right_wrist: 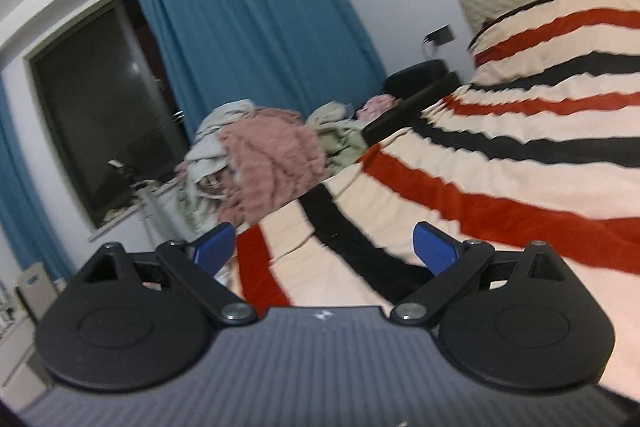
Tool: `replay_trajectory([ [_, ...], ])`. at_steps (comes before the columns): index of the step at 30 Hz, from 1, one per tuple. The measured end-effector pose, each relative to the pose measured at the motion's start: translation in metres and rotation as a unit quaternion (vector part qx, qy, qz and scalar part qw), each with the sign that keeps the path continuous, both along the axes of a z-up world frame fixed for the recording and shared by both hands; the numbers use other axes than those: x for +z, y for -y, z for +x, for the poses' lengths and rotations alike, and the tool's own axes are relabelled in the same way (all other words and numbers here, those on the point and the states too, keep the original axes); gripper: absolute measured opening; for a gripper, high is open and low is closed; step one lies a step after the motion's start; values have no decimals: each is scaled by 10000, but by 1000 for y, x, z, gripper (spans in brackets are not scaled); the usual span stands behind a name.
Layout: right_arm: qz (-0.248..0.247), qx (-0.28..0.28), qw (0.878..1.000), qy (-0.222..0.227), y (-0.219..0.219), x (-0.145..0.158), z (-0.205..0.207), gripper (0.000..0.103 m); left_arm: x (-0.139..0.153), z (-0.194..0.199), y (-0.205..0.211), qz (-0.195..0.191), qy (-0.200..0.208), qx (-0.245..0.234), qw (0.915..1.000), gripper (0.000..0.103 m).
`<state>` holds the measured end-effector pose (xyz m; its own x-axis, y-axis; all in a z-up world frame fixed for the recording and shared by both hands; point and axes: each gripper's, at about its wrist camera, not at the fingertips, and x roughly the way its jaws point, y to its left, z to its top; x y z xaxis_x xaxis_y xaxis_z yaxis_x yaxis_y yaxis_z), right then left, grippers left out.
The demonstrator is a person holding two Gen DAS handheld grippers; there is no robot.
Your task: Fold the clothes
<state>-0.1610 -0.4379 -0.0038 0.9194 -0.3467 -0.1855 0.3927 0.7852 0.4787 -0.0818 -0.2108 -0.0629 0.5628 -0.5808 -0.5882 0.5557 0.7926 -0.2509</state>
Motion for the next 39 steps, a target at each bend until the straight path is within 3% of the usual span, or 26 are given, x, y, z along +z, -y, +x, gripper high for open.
replay_trajectory([
  [5, 108, -99, 9999, 27, 9, -9, 4, 97, -25, -6, 34, 76, -109, -706, 9974, 52],
  [8, -41, -82, 9999, -146, 8, -12, 11, 97, -45, -6, 53, 740, 61, -977, 9924, 52],
  [9, -81, -108, 9997, -185, 8, -13, 12, 97, -49, -6, 52, 773, 97, -921, 9927, 45],
  [10, -120, -134, 9996, -223, 7, -13, 13, 97, -52, -6, 51, 806, 133, -865, 9929, 27],
  [11, -158, -150, 9995, -243, 6, -13, 13, 97, -56, -6, 50, 838, 170, -809, 9930, 18],
  [15, -311, -214, 9988, -321, 0, -11, 14, 97, -38, -14, 22, 513, 337, -486, 9969, 9],
  [21, -541, -308, 9971, -439, -8, -9, 15, 97, 14, -41, -50, -474, 131, 127, 9987, 7],
  [25, -763, 98, 9954, -574, -29, -7, 23, 97, 19, -55, -111, -901, -349, 736, 9926, 3],
  [27, -803, 358, 9939, -669, -39, -7, 27, 97, 10, -52, -133, -961, -815, 976, 9872, 3],
  [30, -837, 736, 9906, -793, -55, -7, 34, 97, -3, -48, -155, -786, -1090, 1329, 9820, 3],
  [33, -845, 1001, 9874, -883, -66, -9, 38, 97, -5, -40, -169, -1000, -1355, 1404, 9757, 5],
  [37, -909, 1115, 9845, -1000, -72, -11, 43, 97, -3, -31, -176, -1148, -1374, 1444, 9732, 27],
  [39, -941, 1172, 9829, -1059, -75, -13, 46, 97, -2, -26, -173, -1097, -1322, 1429, 9747, 27],
])
